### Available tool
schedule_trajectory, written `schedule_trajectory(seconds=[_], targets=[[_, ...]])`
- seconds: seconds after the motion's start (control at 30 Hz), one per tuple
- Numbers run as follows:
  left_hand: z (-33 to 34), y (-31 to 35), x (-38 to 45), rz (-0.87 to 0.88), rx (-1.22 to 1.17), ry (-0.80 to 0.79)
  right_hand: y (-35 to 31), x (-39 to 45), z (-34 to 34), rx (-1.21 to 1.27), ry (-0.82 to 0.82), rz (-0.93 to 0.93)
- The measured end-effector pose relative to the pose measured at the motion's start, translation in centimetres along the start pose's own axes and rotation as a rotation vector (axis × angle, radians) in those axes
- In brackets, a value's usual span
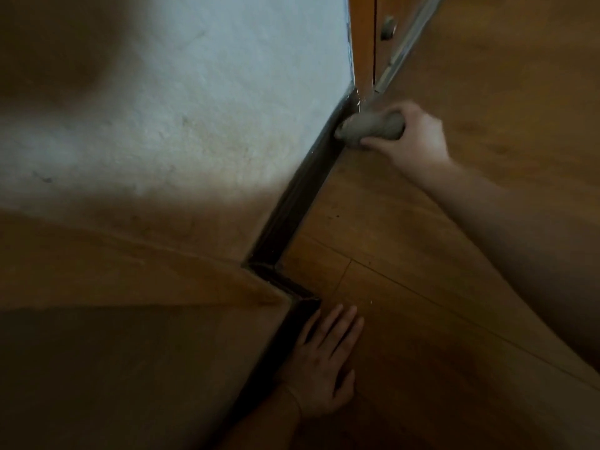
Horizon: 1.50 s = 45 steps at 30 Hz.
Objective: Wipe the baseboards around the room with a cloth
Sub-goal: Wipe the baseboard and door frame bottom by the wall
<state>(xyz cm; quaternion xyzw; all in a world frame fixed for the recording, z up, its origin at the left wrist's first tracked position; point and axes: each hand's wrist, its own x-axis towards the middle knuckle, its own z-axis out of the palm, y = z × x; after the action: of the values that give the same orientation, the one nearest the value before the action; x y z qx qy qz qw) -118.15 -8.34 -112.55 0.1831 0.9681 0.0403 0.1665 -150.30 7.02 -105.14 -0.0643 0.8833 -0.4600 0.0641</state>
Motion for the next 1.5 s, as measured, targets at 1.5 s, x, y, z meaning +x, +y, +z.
schedule_trajectory(seconds=[1.5], targets=[[0.1,0.1,0.0,0.020,-0.033,0.014,10.2,-28.5,-0.1,-0.305,0.048,0.134]])
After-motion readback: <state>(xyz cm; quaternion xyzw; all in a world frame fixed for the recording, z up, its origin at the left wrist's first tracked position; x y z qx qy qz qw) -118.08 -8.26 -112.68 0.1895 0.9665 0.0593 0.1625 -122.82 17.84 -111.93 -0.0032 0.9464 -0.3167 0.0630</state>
